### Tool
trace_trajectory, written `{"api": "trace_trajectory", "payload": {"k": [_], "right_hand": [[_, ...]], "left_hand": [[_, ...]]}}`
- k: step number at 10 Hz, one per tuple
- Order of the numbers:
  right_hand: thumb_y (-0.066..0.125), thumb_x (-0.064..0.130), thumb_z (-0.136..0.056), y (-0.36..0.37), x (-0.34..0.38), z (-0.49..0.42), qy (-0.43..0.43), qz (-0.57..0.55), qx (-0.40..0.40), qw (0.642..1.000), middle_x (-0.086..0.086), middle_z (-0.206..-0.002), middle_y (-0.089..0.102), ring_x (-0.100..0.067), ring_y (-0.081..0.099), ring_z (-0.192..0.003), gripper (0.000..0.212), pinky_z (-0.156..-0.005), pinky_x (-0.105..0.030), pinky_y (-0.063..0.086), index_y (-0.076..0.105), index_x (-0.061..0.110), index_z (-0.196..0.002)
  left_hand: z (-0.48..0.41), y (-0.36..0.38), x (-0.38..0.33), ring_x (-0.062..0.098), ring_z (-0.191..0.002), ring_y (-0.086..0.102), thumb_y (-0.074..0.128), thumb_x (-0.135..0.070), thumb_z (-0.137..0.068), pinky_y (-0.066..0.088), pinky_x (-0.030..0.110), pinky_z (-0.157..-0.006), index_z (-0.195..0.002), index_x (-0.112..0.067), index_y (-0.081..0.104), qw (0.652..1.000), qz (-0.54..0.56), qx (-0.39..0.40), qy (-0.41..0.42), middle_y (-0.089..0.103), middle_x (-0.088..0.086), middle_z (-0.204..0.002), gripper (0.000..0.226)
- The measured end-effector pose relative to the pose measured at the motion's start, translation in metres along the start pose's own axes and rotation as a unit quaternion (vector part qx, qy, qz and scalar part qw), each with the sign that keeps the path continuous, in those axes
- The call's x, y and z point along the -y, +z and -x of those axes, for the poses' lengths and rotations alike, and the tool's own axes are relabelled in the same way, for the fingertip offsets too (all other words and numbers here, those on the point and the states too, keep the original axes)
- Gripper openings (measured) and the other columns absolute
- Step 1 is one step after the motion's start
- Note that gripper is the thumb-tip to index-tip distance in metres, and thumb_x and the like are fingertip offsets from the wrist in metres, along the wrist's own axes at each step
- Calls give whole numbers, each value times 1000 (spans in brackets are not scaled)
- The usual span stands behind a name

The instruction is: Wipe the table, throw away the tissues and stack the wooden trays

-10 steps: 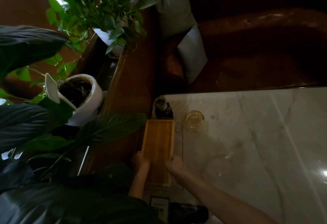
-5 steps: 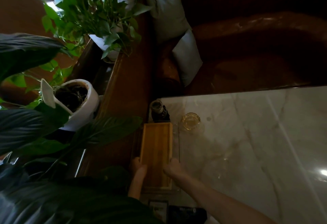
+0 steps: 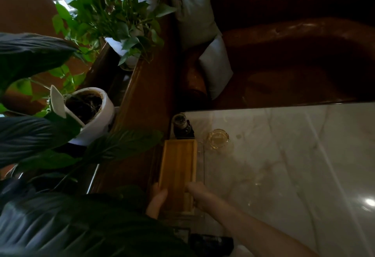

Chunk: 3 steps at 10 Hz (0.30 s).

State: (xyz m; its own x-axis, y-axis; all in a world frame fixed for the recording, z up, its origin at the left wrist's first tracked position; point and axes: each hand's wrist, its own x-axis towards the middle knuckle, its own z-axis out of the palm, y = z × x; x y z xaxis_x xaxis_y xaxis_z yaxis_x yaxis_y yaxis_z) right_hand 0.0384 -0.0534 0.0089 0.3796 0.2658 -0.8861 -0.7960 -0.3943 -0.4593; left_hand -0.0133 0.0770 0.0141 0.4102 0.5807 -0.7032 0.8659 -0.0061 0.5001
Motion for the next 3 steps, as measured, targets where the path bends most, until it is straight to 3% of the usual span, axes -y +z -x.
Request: {"api": "trace_trajectory", "payload": {"k": [2, 3], "right_hand": [[48, 22, -96, -4, 2, 8, -14, -8, 29, 999, -12, -130, 55, -28, 51, -115, 40, -102, -43, 43, 50, 9, -134], [51, 23, -96, -10, 1, 14, -31, -12, 39, 999, -14, -125, 57, -30, 55, -115, 37, -99, -43, 47, 53, 9, -130]], "left_hand": [[17, -3, -9, 40, -126, 50, 52, -18, -97, 40, 53, -109, -138, -1, 42, 1000, 16, 6, 0, 50, 25, -138, 46], [29, 1, -13, 39, -136, 39, 47, -26, -99, 35, 51, -113, -149, -7, 24, 1000, 17, -6, -7, 35, 22, -150, 58]]}}
